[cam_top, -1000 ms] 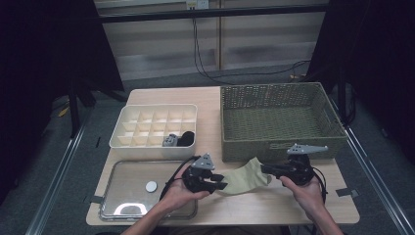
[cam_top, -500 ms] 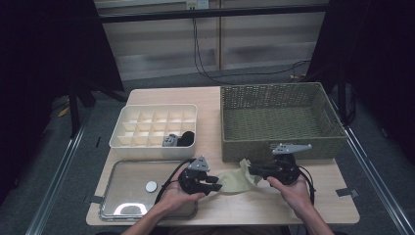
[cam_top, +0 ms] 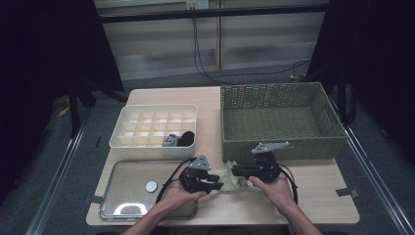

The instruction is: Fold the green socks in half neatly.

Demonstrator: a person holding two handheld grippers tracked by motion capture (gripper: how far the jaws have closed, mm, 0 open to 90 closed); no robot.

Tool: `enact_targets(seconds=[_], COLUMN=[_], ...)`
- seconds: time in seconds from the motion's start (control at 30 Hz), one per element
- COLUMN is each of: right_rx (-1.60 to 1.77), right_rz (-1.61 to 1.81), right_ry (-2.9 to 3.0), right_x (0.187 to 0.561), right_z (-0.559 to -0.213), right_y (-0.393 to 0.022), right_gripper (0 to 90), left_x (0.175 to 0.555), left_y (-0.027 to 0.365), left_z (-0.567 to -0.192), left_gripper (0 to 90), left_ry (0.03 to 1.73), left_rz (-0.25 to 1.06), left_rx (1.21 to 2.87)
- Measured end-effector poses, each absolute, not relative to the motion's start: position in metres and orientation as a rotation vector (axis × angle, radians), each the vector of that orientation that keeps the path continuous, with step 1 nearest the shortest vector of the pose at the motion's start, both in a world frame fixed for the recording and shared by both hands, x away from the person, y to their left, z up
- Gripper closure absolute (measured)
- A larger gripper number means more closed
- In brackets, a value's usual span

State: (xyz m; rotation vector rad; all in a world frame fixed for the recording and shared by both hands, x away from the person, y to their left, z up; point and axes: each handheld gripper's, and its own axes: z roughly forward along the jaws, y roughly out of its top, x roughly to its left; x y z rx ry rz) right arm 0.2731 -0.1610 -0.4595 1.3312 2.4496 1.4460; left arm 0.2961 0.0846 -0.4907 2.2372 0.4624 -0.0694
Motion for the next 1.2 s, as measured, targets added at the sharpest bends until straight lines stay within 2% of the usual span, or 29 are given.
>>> enact_targets(seconds=[0.2,0.37,0.4,0.7,0.8,0.9,1.0,1.2], right_rx=[1.31,1.302,1.295,1.283,1.295,1.298,1.277,1.26], right_rz=[1.415,1.424,1.444,1.465,1.452,1.414,1.368,1.278], right_ry=[2.502,2.512,2.509,2.49,2.486,2.52,2.56,2.603], right_x=[0.279,0.278,0.276,0.272,0.271,0.271,0.267,0.261], right_z=[-0.471,-0.472,-0.47,-0.462,-0.46,-0.472,-0.481,-0.499], right_y=[-0.141,-0.139,-0.14,-0.149,-0.152,-0.15,-0.144,-0.141], right_gripper=[79.2,74.5,71.0,67.7,69.4,77.1,81.1,84.4], left_x=[0.296,0.296,0.296,0.295,0.295,0.295,0.296,0.296], left_y=[0.086,0.088,0.089,0.093,0.093,0.095,0.097,0.1], left_z=[-0.49,-0.49,-0.49,-0.488,-0.489,-0.488,-0.487,-0.483], left_gripper=[65.9,65.4,65.4,65.4,65.5,66.1,68.8,70.8], left_ry=[0.46,0.458,0.458,0.457,0.454,0.462,0.471,0.475], left_rz=[-0.077,-0.08,-0.082,-0.077,-0.082,-0.075,-0.072,-0.077], left_rx=[2.254,2.247,2.253,2.259,2.256,2.263,2.246,2.236])
